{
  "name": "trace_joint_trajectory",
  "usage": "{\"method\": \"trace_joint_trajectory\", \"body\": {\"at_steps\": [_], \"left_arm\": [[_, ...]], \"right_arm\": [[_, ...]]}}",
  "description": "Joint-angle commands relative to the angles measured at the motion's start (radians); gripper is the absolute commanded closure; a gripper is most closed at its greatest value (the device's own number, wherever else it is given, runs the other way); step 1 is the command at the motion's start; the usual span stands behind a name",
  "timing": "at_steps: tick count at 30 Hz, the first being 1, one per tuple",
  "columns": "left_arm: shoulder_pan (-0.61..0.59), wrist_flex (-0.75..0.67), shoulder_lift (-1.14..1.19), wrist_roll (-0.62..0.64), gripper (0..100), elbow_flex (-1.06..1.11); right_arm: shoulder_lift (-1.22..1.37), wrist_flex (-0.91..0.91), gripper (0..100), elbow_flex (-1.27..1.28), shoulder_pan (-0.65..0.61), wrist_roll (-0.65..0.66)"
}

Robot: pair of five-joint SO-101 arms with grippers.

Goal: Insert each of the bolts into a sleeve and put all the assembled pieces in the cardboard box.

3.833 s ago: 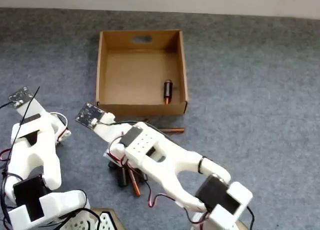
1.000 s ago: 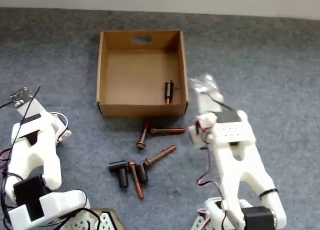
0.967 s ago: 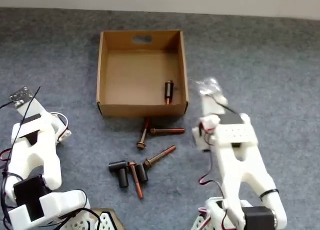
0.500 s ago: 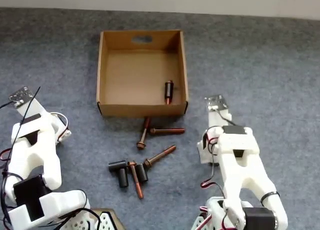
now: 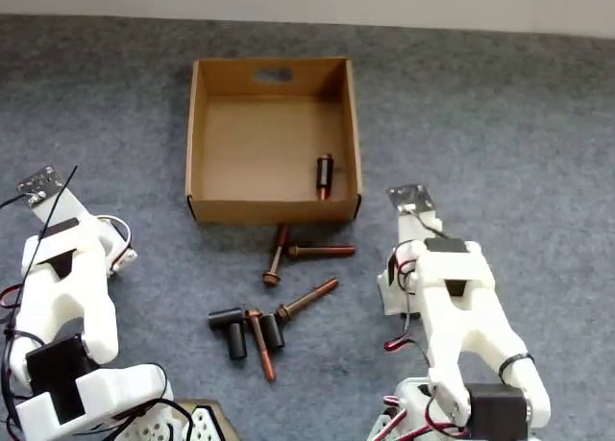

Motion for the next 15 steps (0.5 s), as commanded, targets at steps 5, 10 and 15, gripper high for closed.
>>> {"method": "trace_joint_trajectory", "body": {"at_steps": [5,10,15], "left_arm": [[0.012,-0.014,-0.008,0.005,97,-0.038],[0.012,-0.014,-0.008,0.005,97,-0.038],[0.013,-0.014,-0.008,0.005,97,-0.038]], "right_arm": [[0.133,-0.093,90.8,-0.025,0.045,0.041],[-0.036,0.001,99.5,-0.03,0.044,0.044],[-0.406,0.171,99.2,-0.07,0.042,0.044]]}}
